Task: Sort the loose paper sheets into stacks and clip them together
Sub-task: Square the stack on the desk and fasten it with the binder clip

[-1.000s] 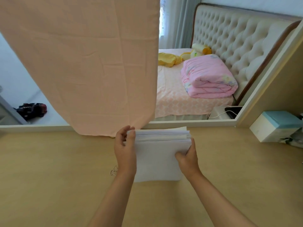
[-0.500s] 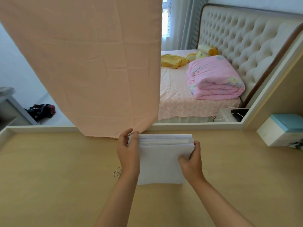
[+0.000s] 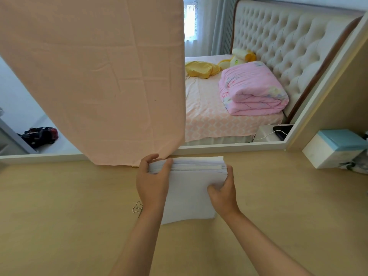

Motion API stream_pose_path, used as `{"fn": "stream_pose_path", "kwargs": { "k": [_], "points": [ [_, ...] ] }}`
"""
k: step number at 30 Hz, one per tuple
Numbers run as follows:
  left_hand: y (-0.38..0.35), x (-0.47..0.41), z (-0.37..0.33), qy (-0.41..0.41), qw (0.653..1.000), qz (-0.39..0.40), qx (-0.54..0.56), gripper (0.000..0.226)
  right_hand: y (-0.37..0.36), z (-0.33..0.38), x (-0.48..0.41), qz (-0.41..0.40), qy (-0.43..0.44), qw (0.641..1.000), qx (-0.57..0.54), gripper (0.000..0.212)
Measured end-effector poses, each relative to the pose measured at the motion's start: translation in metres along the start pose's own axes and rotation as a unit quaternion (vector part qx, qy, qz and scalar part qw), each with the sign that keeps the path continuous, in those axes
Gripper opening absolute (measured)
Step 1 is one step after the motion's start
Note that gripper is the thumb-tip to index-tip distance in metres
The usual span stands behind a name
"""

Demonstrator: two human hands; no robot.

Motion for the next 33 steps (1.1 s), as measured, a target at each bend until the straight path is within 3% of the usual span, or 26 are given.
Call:
{"fn": "stream_pose_path", "kwargs": {
  "k": [3,9,11,13,15,19,23,25,26,28,30,32,33],
  "points": [
    [0.004,0.003,-0.007,-0.031,0.993,0.010,-0.115,0.042,0.001,-0.001,-0.001,-0.002,-0.009,1.000,0.005,0.069],
    [0.004,-0.001,-0.026,-0.098,0.958,0.040,-0.268,0.054,0.001,0.000,-0.002,-0.004,-0.019,1.000,-0.009,0.047],
    [0.002,-0.001,-0.026,-0.111,0.970,0.050,-0.212,0.049,0.000,0.000,-0.002,-0.003,-0.022,1.000,-0.006,0.044],
    [0.005,0.001,-0.019,-0.106,0.991,0.068,-0.038,0.044,0.000,-0.001,-0.003,-0.004,-0.031,0.999,-0.008,0.042],
    [0.008,0.002,-0.006,-0.105,0.986,0.112,0.070,0.058,0.001,-0.001,-0.006,-0.009,-0.045,0.999,-0.007,0.042],
    [-0.004,0.002,0.034,-0.072,0.972,0.220,0.034,0.075,0.000,-0.001,-0.009,-0.019,-0.064,0.998,-0.022,0.041],
    [-0.010,-0.001,0.051,-0.052,0.978,0.202,0.001,0.043,-0.003,-0.001,-0.013,-0.018,-0.087,0.996,-0.025,0.034],
    [-0.012,-0.006,0.055,-0.049,0.977,0.205,0.006,0.036,-0.004,0.001,-0.015,-0.011,-0.098,0.995,-0.008,0.043],
    [-0.013,-0.007,0.055,-0.055,0.976,0.212,0.006,0.037,0.000,0.009,-0.019,-0.021,-0.048,0.997,0.048,0.056],
    [-0.015,-0.007,0.049,-0.083,0.971,0.224,-0.002,0.036,0.002,0.043,-0.027,-0.018,0.147,0.966,0.213,0.087],
    [-0.019,-0.002,0.033,-0.142,0.961,0.239,-0.012,0.034,-0.016,0.081,-0.032,0.088,0.289,0.894,0.331,0.096],
    [-0.027,0.004,0.014,-0.218,0.940,0.263,-0.030,0.035,-0.040,0.106,-0.035,0.219,0.321,0.816,0.428,0.085],
    [-0.030,0.005,0.006,-0.253,0.928,0.272,-0.040,0.036,-0.048,0.109,-0.039,0.269,0.298,0.790,0.463,0.070]
  ]
}}
Point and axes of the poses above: each hand's wrist, its own x-axis away from the middle knuckle, its own y-axis out of the back of the hand, z = x × y, the point moved 6 cm from there along -x, towards the middle knuckle, and after that the axes turned 8 degrees about -x, right-handed, at the moved point
